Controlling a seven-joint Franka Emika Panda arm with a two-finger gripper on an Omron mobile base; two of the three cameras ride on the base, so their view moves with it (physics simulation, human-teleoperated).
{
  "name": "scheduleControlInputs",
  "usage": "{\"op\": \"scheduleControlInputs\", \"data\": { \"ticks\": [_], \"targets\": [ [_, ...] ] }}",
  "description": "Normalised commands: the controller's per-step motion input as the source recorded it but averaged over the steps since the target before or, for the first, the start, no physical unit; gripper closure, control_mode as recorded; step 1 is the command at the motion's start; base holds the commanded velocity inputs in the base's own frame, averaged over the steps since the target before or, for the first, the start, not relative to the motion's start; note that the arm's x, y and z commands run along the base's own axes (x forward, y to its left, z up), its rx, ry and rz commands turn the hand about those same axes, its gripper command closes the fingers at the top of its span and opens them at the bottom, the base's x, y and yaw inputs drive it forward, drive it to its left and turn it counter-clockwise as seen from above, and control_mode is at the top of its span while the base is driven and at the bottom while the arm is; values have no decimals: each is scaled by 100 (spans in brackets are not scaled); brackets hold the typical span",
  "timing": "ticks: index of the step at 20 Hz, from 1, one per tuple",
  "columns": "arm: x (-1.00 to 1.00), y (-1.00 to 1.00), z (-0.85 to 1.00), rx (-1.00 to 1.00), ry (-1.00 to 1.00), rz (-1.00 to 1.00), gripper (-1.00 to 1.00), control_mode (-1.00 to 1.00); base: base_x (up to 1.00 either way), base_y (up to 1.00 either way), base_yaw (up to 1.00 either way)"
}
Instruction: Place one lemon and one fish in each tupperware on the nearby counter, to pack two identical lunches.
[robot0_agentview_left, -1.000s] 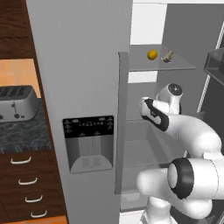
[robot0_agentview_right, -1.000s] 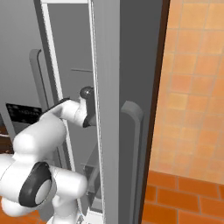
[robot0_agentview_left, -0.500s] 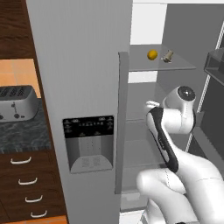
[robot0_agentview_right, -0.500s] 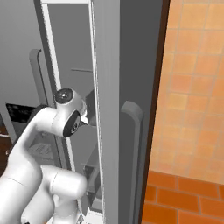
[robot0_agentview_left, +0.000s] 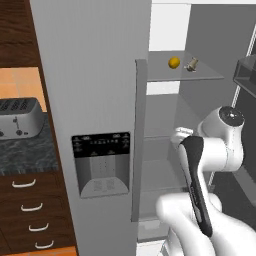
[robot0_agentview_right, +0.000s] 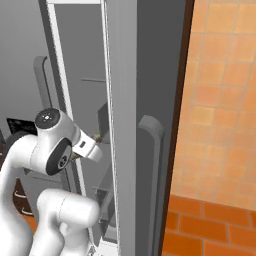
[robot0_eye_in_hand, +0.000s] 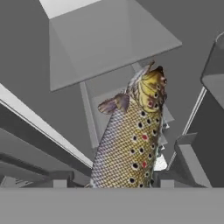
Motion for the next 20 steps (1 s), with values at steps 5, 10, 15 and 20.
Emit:
{"op": "scheduleControlInputs", "data": {
  "ticks": [5, 10, 15, 20],
  "targets": [
    [-20, 7, 0, -2, 0, 1, 100, 100, -80, 42, 7],
    [0, 0, 0, 0, 0, 0, 100, 100, -87, 95, 16],
    [0, 0, 0, 0, 0, 0, 100, 100, -15, 100, 13],
    [0, 0, 0, 0, 0, 0, 100, 100, 24, 100, 13]
  ]
}}
